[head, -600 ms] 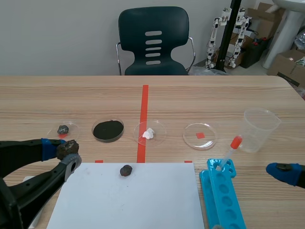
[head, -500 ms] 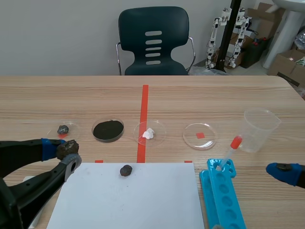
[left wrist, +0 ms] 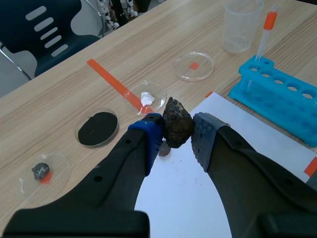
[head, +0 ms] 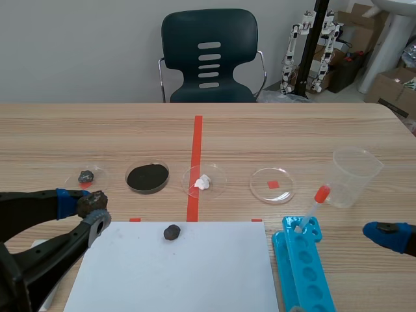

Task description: Rub the mineral on the streak plate below the first streak

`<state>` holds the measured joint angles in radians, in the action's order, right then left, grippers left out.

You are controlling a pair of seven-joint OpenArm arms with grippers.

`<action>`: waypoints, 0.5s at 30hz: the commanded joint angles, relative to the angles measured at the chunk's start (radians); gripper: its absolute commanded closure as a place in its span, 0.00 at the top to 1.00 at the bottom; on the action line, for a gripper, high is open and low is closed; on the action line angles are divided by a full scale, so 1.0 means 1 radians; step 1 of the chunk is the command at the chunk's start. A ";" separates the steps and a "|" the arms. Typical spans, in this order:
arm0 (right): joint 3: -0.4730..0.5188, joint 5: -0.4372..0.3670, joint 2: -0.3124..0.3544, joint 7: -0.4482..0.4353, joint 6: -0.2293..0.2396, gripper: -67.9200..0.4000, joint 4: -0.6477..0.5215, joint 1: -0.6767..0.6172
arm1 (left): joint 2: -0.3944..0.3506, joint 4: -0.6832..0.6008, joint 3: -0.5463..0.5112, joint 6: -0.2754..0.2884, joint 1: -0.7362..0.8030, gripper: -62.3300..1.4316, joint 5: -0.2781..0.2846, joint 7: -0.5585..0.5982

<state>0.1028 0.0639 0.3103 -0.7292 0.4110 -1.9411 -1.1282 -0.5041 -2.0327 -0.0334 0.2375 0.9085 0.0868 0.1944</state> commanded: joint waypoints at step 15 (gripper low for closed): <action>0.003 -0.011 0.000 -0.015 0.001 0.94 -0.009 -0.002 | 0.016 -0.011 -0.002 -0.003 -0.014 0.09 0.036 -0.099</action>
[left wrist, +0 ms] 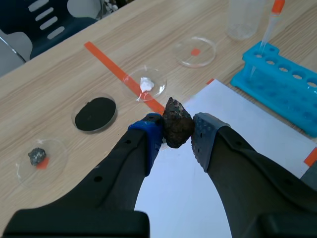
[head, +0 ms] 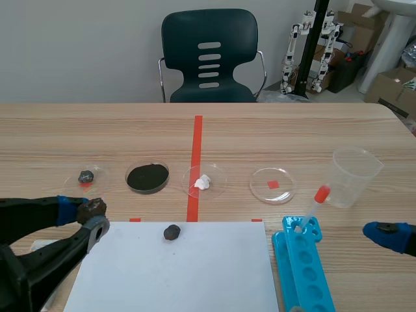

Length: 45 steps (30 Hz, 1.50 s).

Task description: Rub the mineral on the streak plate below the first streak

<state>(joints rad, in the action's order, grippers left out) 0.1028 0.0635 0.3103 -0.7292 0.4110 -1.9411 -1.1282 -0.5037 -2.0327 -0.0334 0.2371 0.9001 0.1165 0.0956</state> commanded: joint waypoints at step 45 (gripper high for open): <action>0.003 -0.010 0.000 -0.015 0.001 0.94 -0.009 -0.002 | 0.074 0.337 -0.121 -0.226 -0.475 0.09 0.463 -1.172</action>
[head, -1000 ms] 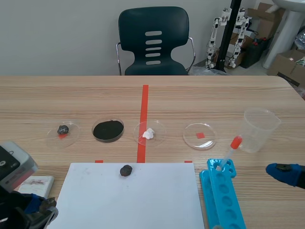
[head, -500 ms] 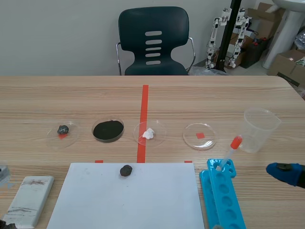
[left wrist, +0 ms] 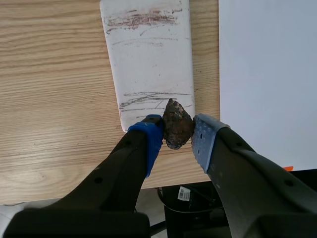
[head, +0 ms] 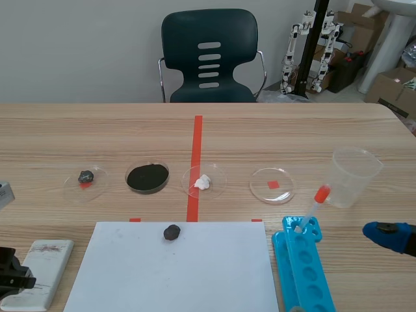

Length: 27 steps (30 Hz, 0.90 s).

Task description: Rub the mineral on the streak plate below the first streak

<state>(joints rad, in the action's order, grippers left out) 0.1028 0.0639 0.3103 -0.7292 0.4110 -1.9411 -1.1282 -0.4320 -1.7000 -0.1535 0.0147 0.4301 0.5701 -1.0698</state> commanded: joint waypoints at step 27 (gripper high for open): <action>0.003 -0.011 0.000 -0.015 0.001 0.94 -0.009 -0.002 | 0.003 0.234 0.031 0.033 -0.148 0.09 0.066 -0.046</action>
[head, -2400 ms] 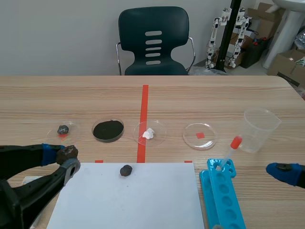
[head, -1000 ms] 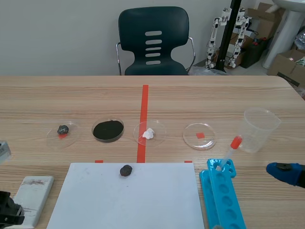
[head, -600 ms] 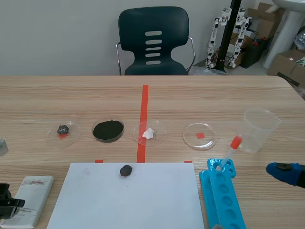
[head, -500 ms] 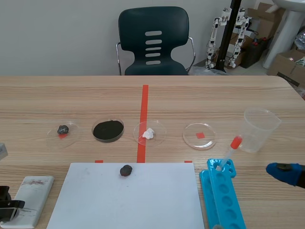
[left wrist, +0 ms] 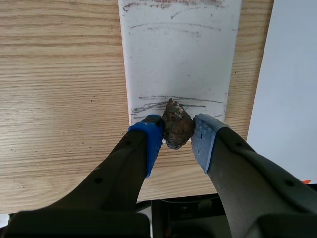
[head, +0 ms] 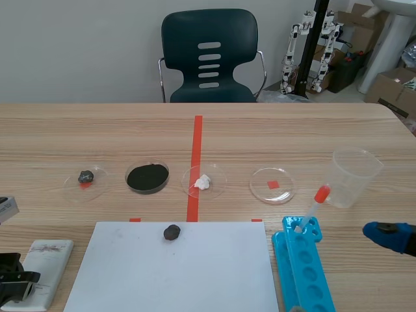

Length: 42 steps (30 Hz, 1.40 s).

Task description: Rub the mineral on the streak plate below the first streak

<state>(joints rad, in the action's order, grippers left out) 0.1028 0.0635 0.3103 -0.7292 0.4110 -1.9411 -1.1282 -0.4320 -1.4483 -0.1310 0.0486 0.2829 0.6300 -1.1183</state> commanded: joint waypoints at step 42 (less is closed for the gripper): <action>0.003 -0.010 0.000 -0.015 0.001 0.94 -0.009 -0.002 | 0.035 -0.019 0.032 -0.056 0.003 0.09 -0.061 -0.004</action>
<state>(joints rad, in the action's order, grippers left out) 0.1028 0.0639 0.3103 -0.7292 0.4110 -1.9411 -1.1282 -0.3668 -1.4811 -0.0761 0.0044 0.2825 0.5980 -1.1244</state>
